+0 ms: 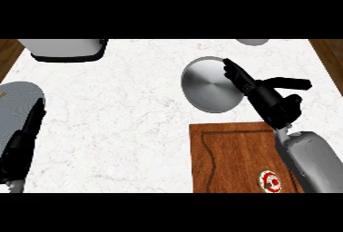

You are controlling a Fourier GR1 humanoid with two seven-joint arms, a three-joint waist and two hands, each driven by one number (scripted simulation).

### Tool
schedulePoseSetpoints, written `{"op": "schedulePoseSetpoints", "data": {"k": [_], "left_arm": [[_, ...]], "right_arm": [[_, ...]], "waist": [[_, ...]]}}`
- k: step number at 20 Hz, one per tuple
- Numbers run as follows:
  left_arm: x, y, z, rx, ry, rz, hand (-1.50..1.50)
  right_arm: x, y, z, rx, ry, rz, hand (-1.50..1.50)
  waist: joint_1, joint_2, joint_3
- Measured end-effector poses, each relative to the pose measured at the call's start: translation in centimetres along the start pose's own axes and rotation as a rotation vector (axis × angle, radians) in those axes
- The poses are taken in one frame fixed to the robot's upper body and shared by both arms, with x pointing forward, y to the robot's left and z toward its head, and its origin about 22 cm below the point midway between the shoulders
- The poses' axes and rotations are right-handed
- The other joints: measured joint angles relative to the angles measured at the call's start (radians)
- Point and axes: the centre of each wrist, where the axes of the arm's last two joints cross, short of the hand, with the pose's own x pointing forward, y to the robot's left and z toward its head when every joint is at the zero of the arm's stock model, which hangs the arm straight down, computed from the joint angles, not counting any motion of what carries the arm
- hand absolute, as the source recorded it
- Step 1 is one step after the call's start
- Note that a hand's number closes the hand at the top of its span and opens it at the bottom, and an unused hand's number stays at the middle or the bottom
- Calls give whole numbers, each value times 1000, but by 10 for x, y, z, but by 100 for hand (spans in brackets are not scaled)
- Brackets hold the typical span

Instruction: Pick the cupcake from the cutting board and place it in the pan

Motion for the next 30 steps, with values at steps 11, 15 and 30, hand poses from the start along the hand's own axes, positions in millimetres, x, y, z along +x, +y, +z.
{"op": "schedulePoseSetpoints", "data": {"k": [11,15,30], "left_arm": [[47,-30,-30,-21,-49,277,0],[50,-32,-33,-27,-42,314,0],[63,-41,-52,-70,-50,330,0]], "right_arm": [[-37,-44,66,385,-187,-12,-150],[-34,-100,104,253,-290,125,-150],[82,-185,139,336,-219,698,-150]], "waist": [[-40,17,-7],[-46,16,-7],[-9,15,-13]]}}
